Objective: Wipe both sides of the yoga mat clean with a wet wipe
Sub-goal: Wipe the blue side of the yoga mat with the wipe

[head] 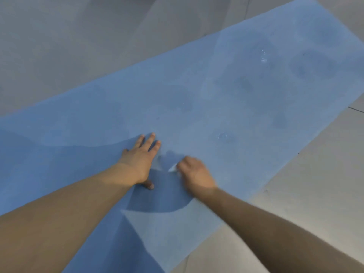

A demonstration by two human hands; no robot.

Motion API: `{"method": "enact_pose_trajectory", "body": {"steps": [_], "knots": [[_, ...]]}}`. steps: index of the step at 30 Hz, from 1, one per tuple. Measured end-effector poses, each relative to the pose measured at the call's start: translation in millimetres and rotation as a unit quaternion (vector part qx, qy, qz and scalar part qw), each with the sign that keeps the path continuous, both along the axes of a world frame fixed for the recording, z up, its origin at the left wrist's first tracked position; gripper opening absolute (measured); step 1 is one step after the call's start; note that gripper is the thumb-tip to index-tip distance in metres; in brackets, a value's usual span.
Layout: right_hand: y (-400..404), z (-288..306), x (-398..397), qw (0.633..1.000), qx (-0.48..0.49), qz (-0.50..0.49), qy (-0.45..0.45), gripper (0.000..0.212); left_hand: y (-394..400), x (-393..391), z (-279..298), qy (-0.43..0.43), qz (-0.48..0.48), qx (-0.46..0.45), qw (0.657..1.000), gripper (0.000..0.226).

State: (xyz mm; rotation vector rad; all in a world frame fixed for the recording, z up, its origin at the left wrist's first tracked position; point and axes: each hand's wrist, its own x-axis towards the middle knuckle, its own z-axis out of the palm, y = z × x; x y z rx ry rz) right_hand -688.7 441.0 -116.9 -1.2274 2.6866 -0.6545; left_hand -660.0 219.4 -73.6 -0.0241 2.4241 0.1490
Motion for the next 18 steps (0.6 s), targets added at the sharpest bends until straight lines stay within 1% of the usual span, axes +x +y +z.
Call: {"method": "enact_pose_trajectory", "body": {"steps": [2,3,5,8,9,10,11,14,18], "knots": [[34,6,-48,0.991,-0.008,-0.129,0.028,0.023,1,-2,0,-0.002,0.002,0.003,1.0,0.148],[53,9,-70,0.98,0.012,-0.196,0.034,0.019,1,-2,-1,0.004,0.0,0.003,1.0,0.149],[89,14,-105,0.949,0.063,-0.306,0.036,0.011,1,-2,-3,0.017,-0.006,-0.002,1.0,0.149],[111,14,-135,0.893,0.084,-0.443,-0.002,0.016,0,-1,-5,0.019,-0.014,-0.006,1.0,0.149],[104,13,-136,0.883,0.08,-0.463,-0.011,0.017,0,-1,-5,0.016,-0.014,-0.004,1.0,0.149],[92,12,-133,0.882,0.068,-0.465,-0.015,0.017,0,-1,-5,0.013,-0.014,0.0,1.0,0.149],[75,10,-125,0.892,0.046,-0.449,-0.014,0.016,0,-2,-5,0.011,-0.013,0.003,1.0,0.149],[18,-2,-80,0.947,-0.016,-0.321,0.01,0.004,1,-1,-5,0.011,0.002,0.008,1.0,0.151],[-38,-5,-16,0.984,-0.04,-0.174,-0.007,0.003,-1,-1,-6,0.008,0.006,0.01,1.0,0.152]]}}
